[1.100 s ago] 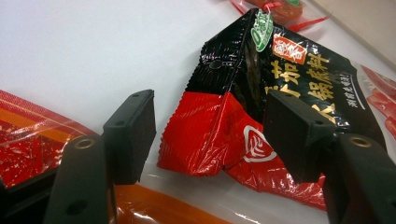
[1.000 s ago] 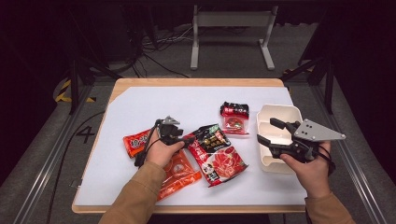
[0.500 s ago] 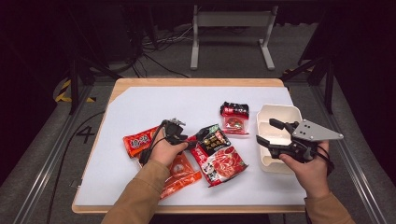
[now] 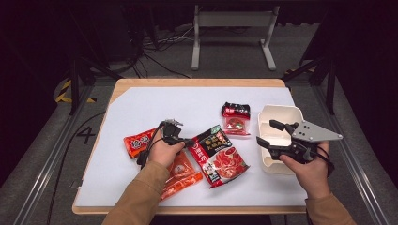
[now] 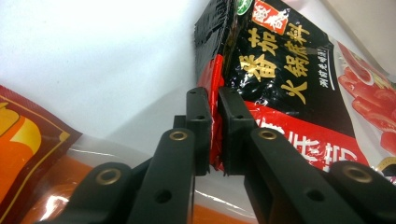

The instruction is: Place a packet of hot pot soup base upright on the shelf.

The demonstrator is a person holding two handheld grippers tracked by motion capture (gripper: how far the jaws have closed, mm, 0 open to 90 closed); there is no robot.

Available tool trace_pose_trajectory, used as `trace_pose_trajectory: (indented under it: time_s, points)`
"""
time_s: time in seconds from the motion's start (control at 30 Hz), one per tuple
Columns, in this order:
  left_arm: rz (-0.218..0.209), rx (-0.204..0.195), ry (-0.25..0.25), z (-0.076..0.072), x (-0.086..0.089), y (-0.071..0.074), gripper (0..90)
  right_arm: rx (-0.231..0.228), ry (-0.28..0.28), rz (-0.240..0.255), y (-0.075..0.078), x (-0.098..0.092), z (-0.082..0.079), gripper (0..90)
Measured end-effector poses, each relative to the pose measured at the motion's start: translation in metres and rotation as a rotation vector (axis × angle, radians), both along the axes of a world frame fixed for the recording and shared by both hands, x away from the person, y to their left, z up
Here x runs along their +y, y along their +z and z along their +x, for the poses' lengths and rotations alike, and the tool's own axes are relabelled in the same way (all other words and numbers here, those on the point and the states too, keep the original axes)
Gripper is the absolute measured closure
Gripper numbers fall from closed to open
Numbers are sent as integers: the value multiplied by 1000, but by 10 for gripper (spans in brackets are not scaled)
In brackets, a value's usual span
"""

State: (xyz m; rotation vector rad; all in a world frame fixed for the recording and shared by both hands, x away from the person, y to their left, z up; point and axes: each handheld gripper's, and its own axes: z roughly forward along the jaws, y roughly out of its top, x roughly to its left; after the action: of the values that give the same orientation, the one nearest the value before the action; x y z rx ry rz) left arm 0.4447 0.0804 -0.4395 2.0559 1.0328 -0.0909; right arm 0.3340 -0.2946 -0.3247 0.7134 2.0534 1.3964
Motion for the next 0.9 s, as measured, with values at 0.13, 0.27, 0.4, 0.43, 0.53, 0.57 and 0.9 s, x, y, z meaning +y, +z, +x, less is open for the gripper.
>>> trace_pose_trajectory:
  time_s: [0.13, 0.27, 0.4, 0.43, 0.53, 0.57, 0.9]
  points:
    - [-37, -48, -4, -5, 0, 9, 864, 6, -1, -4, -1, 1, 1, 287]
    - [-66, -105, -38, -9, 0, 24, 865, 27, 24, -6, -2, 2, 1, 395]
    - [-63, -173, -58, -17, -4, 37, 866, 37, 87, -1, -3, 4, 2, 497]
    - [-67, -187, -63, -19, -6, 42, 866, 36, 95, 4, -3, 5, 2, 502]
    - [-76, -207, -71, -23, -9, 49, 867, 26, 93, 1, -2, 5, 2, 503]
    - [-79, -228, -81, -25, -10, 53, 867, 22, 86, -2, -2, 4, 2, 503]
    - [-87, -366, -144, -47, -22, 85, 870, 65, 64, 26, 0, 0, 1, 465]
